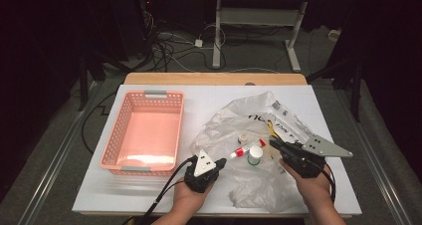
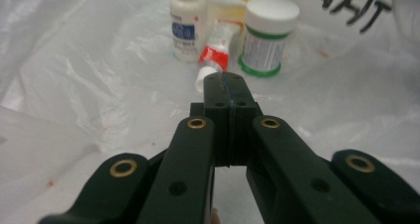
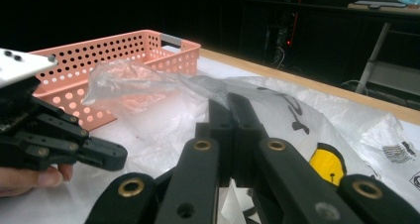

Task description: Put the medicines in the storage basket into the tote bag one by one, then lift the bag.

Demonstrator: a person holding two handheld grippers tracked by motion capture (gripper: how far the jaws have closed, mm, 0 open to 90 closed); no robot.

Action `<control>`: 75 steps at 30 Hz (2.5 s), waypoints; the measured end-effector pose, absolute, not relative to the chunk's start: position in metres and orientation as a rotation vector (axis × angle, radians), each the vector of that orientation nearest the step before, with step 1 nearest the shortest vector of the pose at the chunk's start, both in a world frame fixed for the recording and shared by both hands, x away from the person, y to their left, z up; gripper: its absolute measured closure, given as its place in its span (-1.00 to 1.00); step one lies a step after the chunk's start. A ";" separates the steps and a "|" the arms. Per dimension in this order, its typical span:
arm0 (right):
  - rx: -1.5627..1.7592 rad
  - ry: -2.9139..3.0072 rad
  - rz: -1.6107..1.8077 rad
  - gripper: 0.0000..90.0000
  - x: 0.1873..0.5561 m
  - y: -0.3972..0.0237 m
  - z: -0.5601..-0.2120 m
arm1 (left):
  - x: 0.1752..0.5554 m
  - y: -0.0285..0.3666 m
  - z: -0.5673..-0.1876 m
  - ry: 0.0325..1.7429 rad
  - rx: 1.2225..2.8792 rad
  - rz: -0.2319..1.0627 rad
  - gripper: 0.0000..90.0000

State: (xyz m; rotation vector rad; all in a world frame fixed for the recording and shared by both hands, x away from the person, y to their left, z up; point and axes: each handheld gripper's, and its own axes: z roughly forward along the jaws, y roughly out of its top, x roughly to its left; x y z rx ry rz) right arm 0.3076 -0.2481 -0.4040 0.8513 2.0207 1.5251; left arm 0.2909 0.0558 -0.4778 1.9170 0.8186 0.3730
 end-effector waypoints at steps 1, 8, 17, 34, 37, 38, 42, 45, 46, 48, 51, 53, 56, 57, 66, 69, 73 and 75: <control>0.861 2.023 1.523 1.00 0.308 -0.247 -0.405 | 0.291 0.057 -0.477 0.821 1.906 0.374 0.96; 0.872 2.013 1.510 1.00 0.311 -0.245 -0.407 | 0.290 0.060 -0.470 0.802 1.864 0.402 0.96; 0.863 1.999 1.535 1.00 0.309 -0.243 -0.405 | 0.291 0.062 -0.460 0.808 1.826 0.436 0.96; 0.836 1.957 1.561 1.00 0.314 -0.234 -0.399 | 0.303 0.058 -0.415 0.750 1.688 0.568 0.96; 0.849 1.923 1.571 1.00 0.315 -0.237 -0.394 | 0.307 0.057 -0.405 0.728 1.679 0.592 0.96; 0.847 1.916 1.572 1.00 0.316 -0.237 -0.393 | 0.309 0.056 -0.401 0.715 1.675 0.608 0.96; 0.859 1.876 1.582 1.00 0.322 -0.240 -0.384 | 0.316 0.054 -0.389 0.697 1.656 0.629 0.96; 0.861 1.858 1.575 1.00 0.327 -0.240 -0.375 | 0.321 0.053 -0.379 0.678 1.651 0.655 0.96; 0.864 1.851 1.581 1.00 0.329 -0.239 -0.373 | 0.323 0.052 -0.376 0.672 1.641 0.659 0.96; 0.842 1.846 1.576 1.00 0.334 -0.238 -0.370 | 0.326 0.053 -0.369 0.667 1.621 0.661 0.96; 0.850 1.840 1.591 1.00 0.338 -0.231 -0.365 | 0.329 0.053 -0.358 0.663 1.603 0.663 0.96; 0.839 1.834 1.595 1.00 0.340 -0.228 -0.361 | 0.331 0.053 -0.353 0.653 1.598 0.671 0.96; 0.820 1.816 1.602 1.00 0.343 -0.223 -0.356 | 0.333 0.051 -0.343 0.645 1.589 0.678 0.96; 0.827 1.808 1.609 1.00 0.343 -0.221 -0.354 | 0.334 0.051 -0.340 0.642 1.584 0.678 0.96; 0.808 1.736 1.642 1.00 0.349 -0.217 -0.332 | 0.340 0.052 -0.315 0.620 1.537 0.706 0.96; 0.801 1.711 1.639 1.00 0.352 -0.221 -0.322 | 0.343 0.051 -0.303 0.606 1.529 0.726 0.96; 0.799 1.669 1.645 1.00 0.354 -0.228 -0.305 | 0.347 0.047 -0.283 0.579 1.519 0.765 0.96; 0.794 1.649 1.650 1.00 0.355 -0.231 -0.296 | 0.350 0.045 -0.274 0.572 1.512 0.773 0.96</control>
